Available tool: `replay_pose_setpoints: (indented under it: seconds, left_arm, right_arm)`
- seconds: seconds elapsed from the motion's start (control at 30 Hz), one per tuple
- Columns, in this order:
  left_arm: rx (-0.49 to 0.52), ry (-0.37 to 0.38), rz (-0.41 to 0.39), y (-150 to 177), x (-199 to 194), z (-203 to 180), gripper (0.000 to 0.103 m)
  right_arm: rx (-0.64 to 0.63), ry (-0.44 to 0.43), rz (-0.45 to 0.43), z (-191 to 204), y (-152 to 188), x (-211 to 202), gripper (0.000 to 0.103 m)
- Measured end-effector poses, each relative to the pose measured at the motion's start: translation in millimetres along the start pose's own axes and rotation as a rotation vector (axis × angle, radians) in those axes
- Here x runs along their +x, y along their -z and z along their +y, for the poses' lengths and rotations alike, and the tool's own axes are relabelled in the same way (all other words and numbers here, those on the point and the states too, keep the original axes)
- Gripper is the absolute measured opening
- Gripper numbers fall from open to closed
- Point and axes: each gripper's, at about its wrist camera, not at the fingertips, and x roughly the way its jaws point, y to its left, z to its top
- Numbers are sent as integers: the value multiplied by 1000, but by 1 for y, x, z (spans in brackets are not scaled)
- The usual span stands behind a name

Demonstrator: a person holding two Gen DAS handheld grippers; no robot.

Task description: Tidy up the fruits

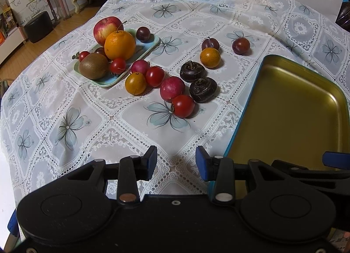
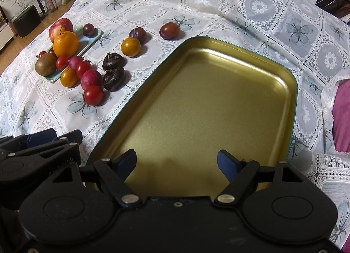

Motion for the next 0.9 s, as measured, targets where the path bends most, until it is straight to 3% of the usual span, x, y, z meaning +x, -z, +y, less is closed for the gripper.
replay_pose_setpoints:
  seconds: [0.9]
  left_arm:
    - [4,-9,16,0,2,-2,49]
  right_arm:
    - [-3,5,13,1,1,1,83]
